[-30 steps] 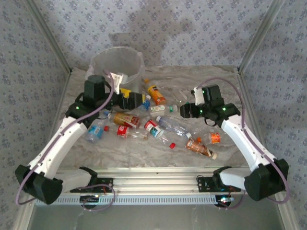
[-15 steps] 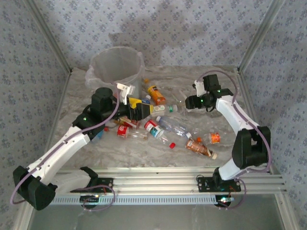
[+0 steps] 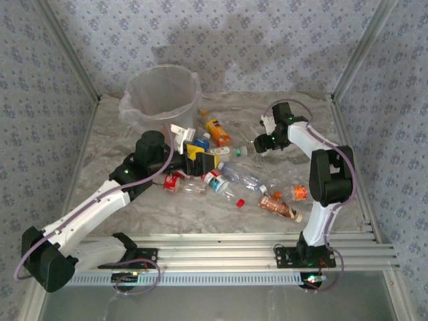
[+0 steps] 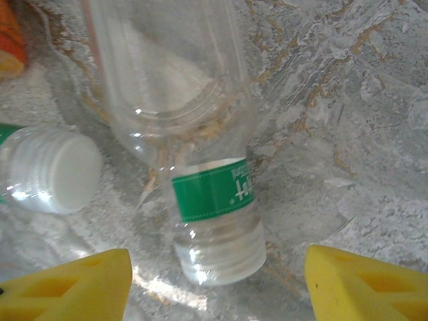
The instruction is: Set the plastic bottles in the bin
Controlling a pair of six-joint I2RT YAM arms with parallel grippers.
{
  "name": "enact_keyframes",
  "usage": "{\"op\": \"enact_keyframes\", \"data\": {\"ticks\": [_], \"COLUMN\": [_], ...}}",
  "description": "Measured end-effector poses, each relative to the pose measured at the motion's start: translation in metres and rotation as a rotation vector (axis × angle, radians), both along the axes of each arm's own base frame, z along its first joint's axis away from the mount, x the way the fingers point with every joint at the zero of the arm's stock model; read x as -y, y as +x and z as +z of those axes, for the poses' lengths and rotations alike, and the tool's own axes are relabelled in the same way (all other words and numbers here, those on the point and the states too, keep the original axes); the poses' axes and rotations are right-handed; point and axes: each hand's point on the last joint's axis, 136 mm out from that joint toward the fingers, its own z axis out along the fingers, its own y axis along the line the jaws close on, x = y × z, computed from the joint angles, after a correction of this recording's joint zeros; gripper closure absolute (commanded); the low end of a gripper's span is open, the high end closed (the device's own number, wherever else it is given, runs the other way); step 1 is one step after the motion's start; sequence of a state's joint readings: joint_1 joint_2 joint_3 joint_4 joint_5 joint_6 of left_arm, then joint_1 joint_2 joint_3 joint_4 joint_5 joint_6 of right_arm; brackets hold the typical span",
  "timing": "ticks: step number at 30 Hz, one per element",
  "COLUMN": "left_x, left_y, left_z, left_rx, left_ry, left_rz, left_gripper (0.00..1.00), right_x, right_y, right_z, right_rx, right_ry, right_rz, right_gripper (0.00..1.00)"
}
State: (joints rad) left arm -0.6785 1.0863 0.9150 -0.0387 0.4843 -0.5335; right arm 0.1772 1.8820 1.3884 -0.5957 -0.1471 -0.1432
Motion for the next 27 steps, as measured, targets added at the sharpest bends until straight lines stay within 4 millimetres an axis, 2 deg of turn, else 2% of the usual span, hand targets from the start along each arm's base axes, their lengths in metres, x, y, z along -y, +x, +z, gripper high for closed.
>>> {"op": "enact_keyframes", "data": {"ticks": [8,18,27], "left_x": [0.006,0.007,0.009], "left_y": [-0.005,-0.006,-0.008], "left_z": [0.002,0.002,0.001], "left_rx": [0.008,0.01,0.008], "left_ry": [-0.018,-0.019,-0.016], "left_rz": [-0.018,-0.021,-0.028], "left_gripper": [0.0,0.01,0.0], "right_x": [-0.008,-0.022,-0.02], "right_y": [0.012,0.007,0.005], "right_z": [-0.013,-0.036,-0.038], "right_rx": [-0.01,-0.064,-0.071], "right_ry": [-0.031,-0.06,-0.081], "right_rz": [0.033,0.085,0.089], "right_gripper": [0.29,0.32,0.5]}}
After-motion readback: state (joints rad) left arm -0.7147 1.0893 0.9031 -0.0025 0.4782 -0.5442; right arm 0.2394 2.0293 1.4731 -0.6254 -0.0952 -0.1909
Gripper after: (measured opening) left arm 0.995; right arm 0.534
